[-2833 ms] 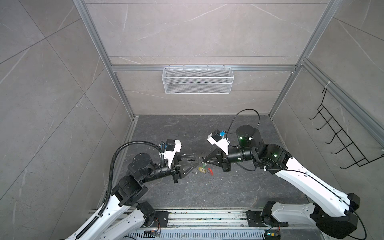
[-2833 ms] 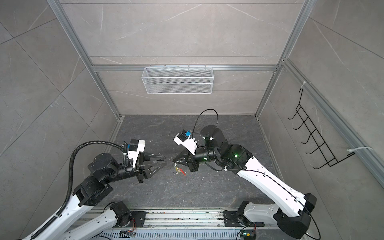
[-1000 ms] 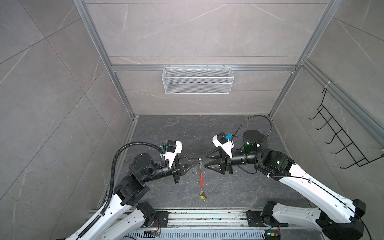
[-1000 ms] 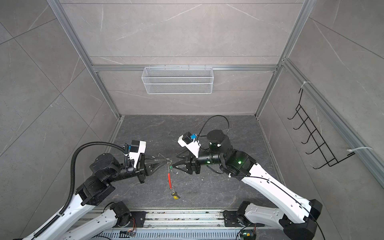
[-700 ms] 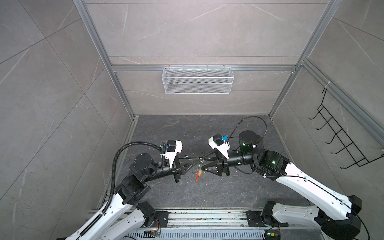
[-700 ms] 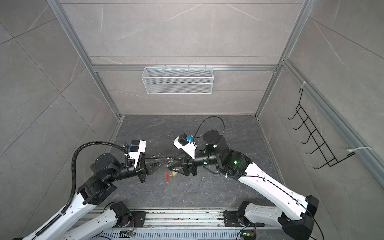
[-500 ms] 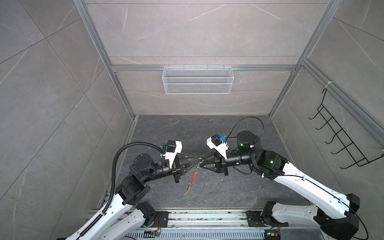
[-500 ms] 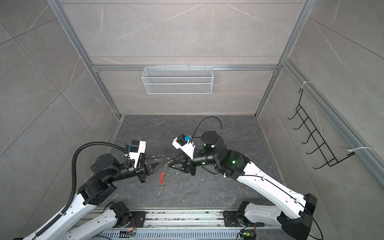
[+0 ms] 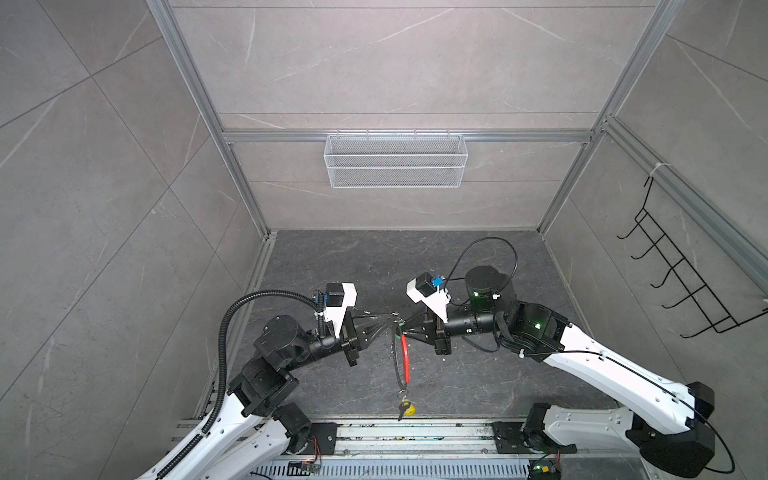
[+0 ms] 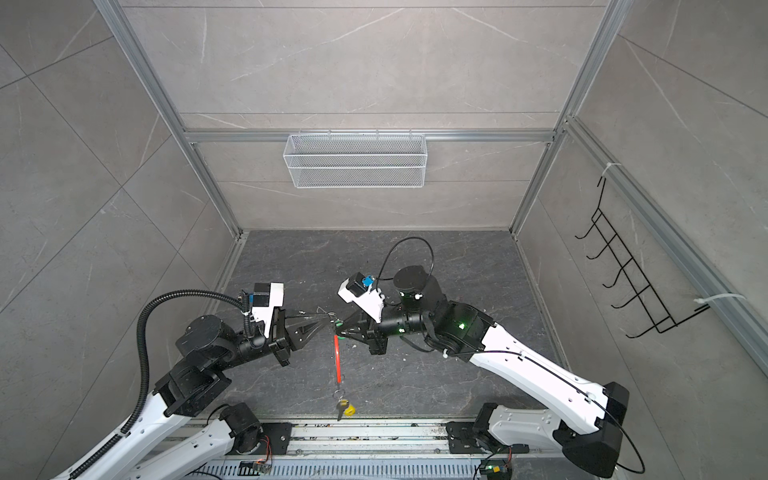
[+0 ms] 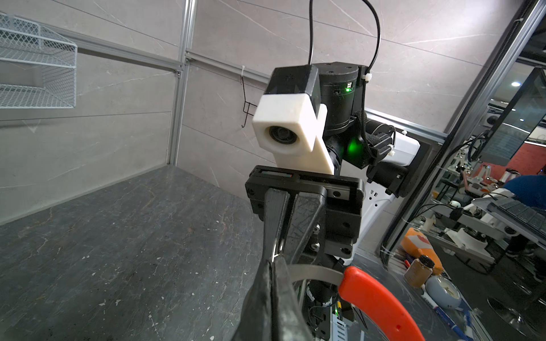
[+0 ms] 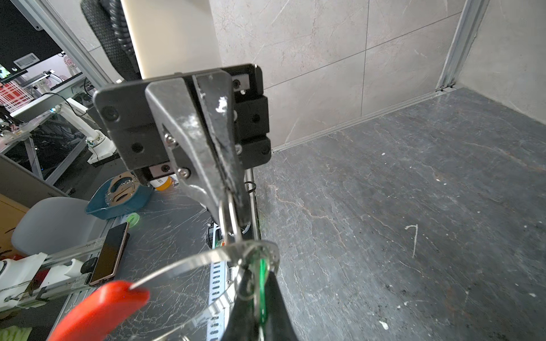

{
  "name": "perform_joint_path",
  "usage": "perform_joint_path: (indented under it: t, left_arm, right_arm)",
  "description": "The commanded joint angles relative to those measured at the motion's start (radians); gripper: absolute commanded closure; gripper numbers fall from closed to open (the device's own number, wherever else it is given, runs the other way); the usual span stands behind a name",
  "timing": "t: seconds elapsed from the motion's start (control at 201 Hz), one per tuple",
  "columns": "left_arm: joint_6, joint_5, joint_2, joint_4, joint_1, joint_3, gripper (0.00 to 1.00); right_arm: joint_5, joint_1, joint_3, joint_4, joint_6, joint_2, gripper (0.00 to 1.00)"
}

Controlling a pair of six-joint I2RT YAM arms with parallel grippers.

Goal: Remove the keys from the keyring

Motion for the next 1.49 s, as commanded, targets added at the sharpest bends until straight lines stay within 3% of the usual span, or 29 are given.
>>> perform_joint_path:
  t: [0.0,0.289,0.488,0.628,0.722,0.937,1.081,1.186,1.385,1.489]
  left_arm:
    - [-0.030,-0.072,-0.013,0.128,0.000,-0.005,1.00]
    - [-0.053,-0.055,0.013,0.200,-0.001,-0.035,1.00]
    - [-0.032,-0.017,0.002,0.176,0.001,-0.035,1.00]
    - [0.002,0.016,0.001,0.118,0.001,-0.008,1.00]
    - [0.010,0.022,-0.004,0.103,0.000,-0.004,1.00]
    - [0.019,0.038,0.002,0.094,0.001,0.004,1.00]
    - [0.014,0.040,0.006,0.114,0.001,0.000,1.00]
    - [0.012,0.033,0.005,0.122,0.001,-0.002,1.00]
    - [0.009,0.003,-0.007,0.138,0.001,-0.016,1.00]
    - [0.012,-0.006,-0.012,0.137,0.001,-0.018,1.00]
  right_arm:
    - [0.017,0.042,0.035,-0.036,-0.030,0.033,1.00]
    - [0.013,0.088,0.041,-0.025,-0.031,0.082,1.00]
    - [0.086,0.088,0.039,-0.060,-0.037,0.056,1.00]
    - [0.158,0.088,0.043,-0.097,-0.048,0.012,0.56]
    - [0.211,0.086,0.042,-0.121,-0.058,-0.038,0.46]
    - [0.298,0.065,0.048,-0.116,-0.069,-0.148,0.43]
    - [0.133,-0.009,0.079,-0.042,-0.006,-0.111,0.43]
    - [0.084,-0.021,0.082,0.000,0.023,-0.071,0.44]
    - [0.022,-0.026,0.063,0.067,0.070,-0.037,0.55]
    - [0.009,-0.027,0.055,0.070,0.077,-0.030,0.65]
